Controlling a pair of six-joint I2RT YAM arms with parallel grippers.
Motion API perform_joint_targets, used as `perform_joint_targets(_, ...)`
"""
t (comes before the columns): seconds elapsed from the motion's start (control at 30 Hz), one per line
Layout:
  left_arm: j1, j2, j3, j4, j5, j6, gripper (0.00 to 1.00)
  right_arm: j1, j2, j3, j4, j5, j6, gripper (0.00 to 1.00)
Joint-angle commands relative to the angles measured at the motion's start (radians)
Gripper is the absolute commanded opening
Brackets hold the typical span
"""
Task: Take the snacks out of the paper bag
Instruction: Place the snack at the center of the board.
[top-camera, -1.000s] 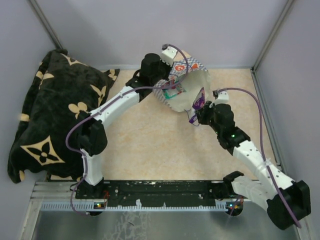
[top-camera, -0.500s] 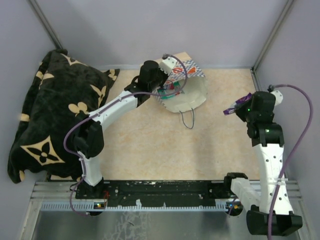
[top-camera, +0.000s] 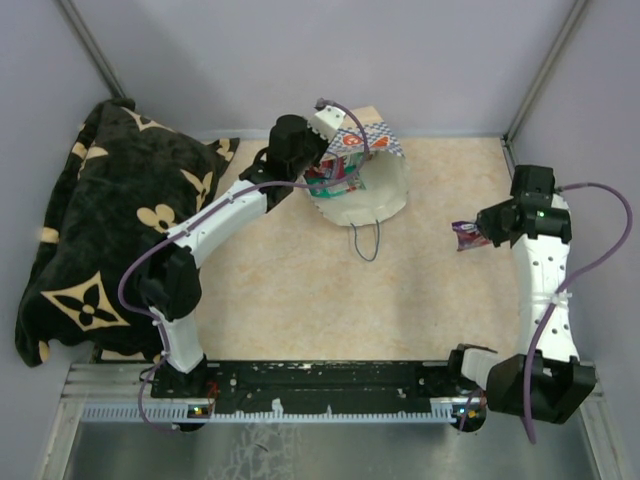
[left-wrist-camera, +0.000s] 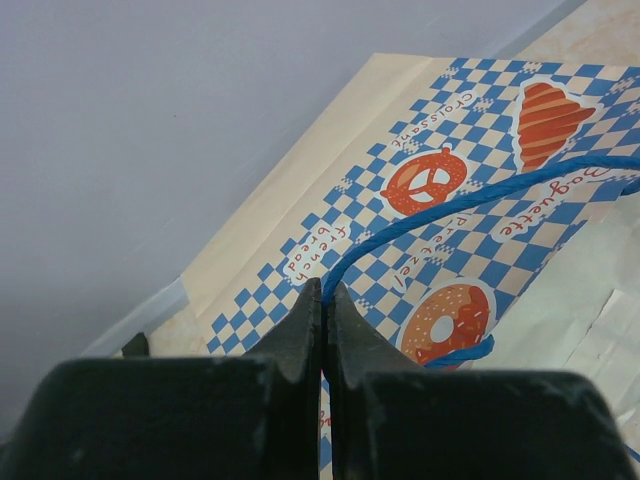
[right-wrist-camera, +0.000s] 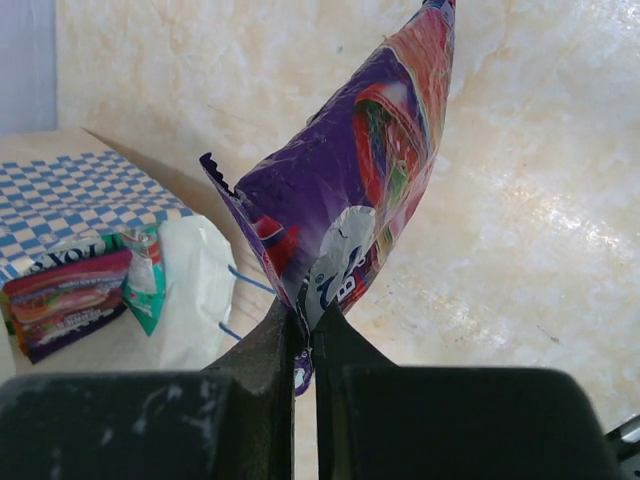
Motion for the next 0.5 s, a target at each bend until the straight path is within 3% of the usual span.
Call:
perform_joint_targets(0.0,0.009,-0.021,0.028,-0.018,-0.031,0.001,0.0,-0.013,-0.029,0.069,0.011,0.031,0.075,0.0)
perform_joint_targets(0.23,0.008,-0.032,0.032,-0.021,-0.026,-0.017,0.0,-0.096,0.029,0.057,-0.052,-0.021,0.065,0.0)
perform_joint_targets(0.47,0.007,-0.041,0.023,-0.04,-0.033,-0.033,0.0,-0.104,0.028,0.091,-0.067,0.002,0.067,0.0)
